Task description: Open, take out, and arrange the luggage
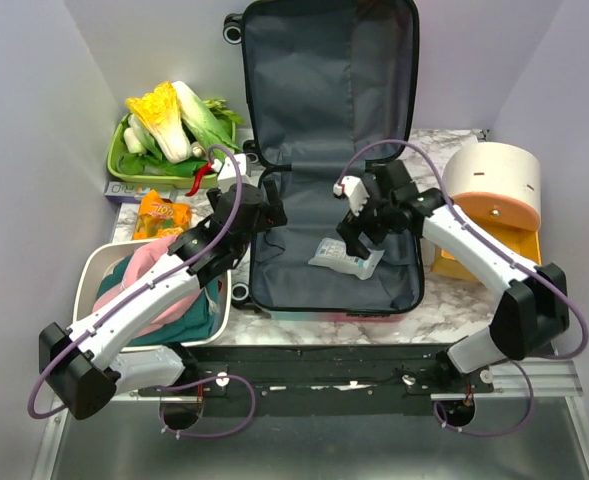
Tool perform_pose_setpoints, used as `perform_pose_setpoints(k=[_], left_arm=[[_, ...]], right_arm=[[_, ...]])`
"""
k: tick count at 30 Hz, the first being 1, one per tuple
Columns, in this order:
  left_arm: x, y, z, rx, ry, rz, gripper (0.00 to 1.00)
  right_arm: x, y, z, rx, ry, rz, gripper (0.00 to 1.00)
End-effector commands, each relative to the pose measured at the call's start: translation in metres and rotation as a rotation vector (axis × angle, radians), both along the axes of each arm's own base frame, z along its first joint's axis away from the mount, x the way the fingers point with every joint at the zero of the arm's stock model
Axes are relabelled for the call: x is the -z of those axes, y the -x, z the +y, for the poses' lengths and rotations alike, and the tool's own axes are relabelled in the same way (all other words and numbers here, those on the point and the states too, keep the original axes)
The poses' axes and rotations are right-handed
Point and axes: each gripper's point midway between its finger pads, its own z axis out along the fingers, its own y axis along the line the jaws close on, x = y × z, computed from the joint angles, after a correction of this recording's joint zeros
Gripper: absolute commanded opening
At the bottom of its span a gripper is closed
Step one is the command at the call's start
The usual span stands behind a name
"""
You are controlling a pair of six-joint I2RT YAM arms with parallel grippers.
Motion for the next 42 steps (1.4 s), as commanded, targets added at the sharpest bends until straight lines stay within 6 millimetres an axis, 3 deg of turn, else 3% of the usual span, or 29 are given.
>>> perform_pose_setpoints(k=[1,7,12,16,17,20,21,23,25,26,28,31,33,34,36,37,38,39,42], left_arm=[[0.022,0.006,0.032,-0.125,-0.045,0.042,0.99],[0.032,0.007,0.039,-0.145,-0.03,0.063,0.99],[0.032,0.007,0.042,-0.155,-0.022,0.065,0.99],[0.037,0.008,0.045,-0.168,-0.024,0.076,0.99],[0.036,0.008,0.046,-0.175,-0.022,0.075,0.99],[0.036,0.008,0.049,-0.185,-0.023,0.079,0.99],[0.035,0.008,0.05,-0.188,-0.025,0.078,0.99],[0.035,0.008,0.05,-0.187,-0.023,0.078,0.99],[0.034,0.008,0.048,-0.176,-0.014,0.076,0.99],[0.035,0.008,0.047,-0.172,-0.012,0.079,0.99],[0.034,0.007,0.044,-0.165,0.002,0.077,0.99],[0.03,0.006,0.041,-0.157,0.013,0.073,0.99],[0.028,0.006,0.04,-0.149,0.013,0.071,0.99],[0.025,0.005,0.039,-0.145,0.018,0.065,0.99],[0.023,0.004,0.037,-0.134,0.016,0.062,0.99],[0.021,0.003,0.037,-0.136,0.02,0.056,0.99],[0.018,0.002,0.037,-0.137,0.023,0.05,0.99],[0.016,0.001,0.038,-0.135,0.015,0.046,0.99],[0.009,-0.003,0.036,-0.128,0.003,0.035,0.99]], right_arm=[[0.025,-0.003,0.012,-0.016,0.025,0.026,0.99],[0.072,0.003,0.032,-0.061,0.04,0.143,0.98],[0.107,0.0,0.024,-0.014,0.129,0.2,0.97],[0.119,0.001,0.018,0.01,0.169,0.224,0.94],[0.122,0.003,0.018,0.008,0.171,0.232,0.92],[0.117,0.007,0.018,0.016,0.153,0.234,0.65],[0.112,0.005,0.018,0.03,0.145,0.221,0.4],[0.089,0.001,0.02,0.034,0.109,0.163,0.3],[0.067,-0.004,0.021,0.057,0.074,0.111,0.3],[0.043,-0.007,0.02,0.075,0.044,0.05,0.3],[0.015,-0.013,0.018,0.127,0.001,-0.027,0.34],[-0.037,-0.012,0.0,0.104,-0.009,-0.223,0.34],[-0.057,-0.009,-0.022,0.02,0.081,-0.347,0.33],[-0.088,-0.015,-0.048,0.076,0.075,-0.435,0.33],[-0.111,-0.006,-0.068,0.01,0.05,-0.449,0.33],[-0.138,-0.011,-0.092,0.032,0.034,-0.492,0.33],[-0.147,-0.005,-0.092,-0.029,0.017,-0.498,0.33],[-0.141,0.003,-0.104,-0.087,0.1,-0.487,0.32],[-0.155,0.001,-0.125,-0.14,0.254,-0.5,0.31]])
